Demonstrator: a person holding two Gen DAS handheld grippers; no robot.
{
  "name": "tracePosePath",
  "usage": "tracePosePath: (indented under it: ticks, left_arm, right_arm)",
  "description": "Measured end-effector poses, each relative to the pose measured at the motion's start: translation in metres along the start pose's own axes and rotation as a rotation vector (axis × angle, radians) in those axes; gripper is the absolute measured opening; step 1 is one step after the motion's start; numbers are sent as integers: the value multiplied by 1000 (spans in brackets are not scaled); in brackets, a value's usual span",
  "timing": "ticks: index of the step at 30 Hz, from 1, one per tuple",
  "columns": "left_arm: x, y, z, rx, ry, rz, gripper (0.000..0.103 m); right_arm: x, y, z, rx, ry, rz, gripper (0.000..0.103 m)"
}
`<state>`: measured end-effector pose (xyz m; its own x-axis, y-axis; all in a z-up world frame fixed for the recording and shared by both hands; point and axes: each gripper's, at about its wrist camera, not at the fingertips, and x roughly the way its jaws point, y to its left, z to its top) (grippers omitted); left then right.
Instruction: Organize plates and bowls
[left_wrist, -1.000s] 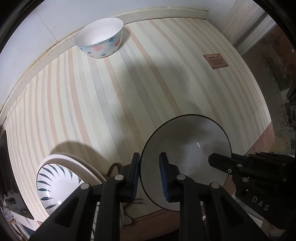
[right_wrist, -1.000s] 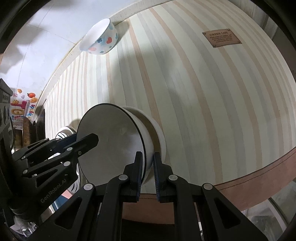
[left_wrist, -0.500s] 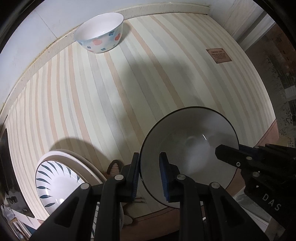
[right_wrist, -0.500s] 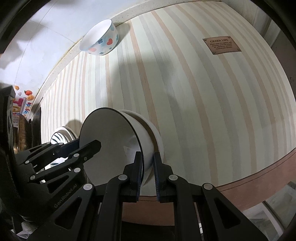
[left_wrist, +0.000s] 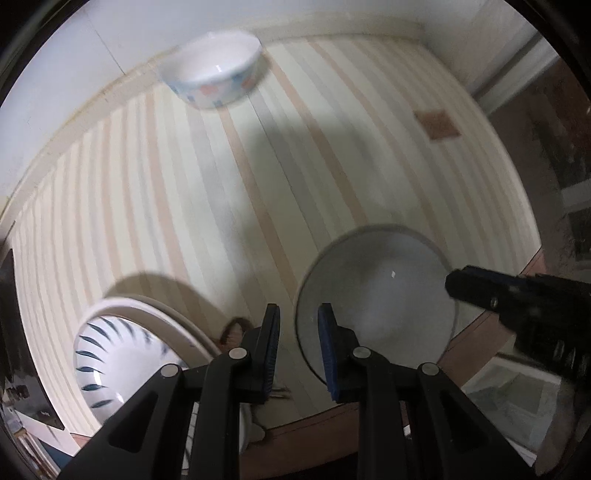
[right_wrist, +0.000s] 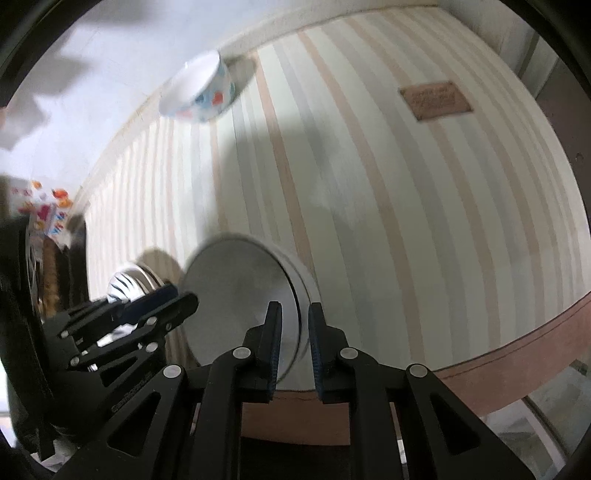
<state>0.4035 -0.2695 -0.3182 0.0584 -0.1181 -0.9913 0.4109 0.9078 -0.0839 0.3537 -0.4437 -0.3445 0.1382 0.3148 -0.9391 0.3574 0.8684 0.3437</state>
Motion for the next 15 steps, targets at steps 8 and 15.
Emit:
tracePosePath:
  ticks: [8, 15]
  left_arm:
    - [-40, 64, 72, -176, -150, 36, 24]
    - [-12, 127, 154, -309, -147, 61, 24]
  right_arm:
    - [-30, 22, 81, -31, -100, 76, 44]
    - [11, 63, 183, -84, -136, 90, 44]
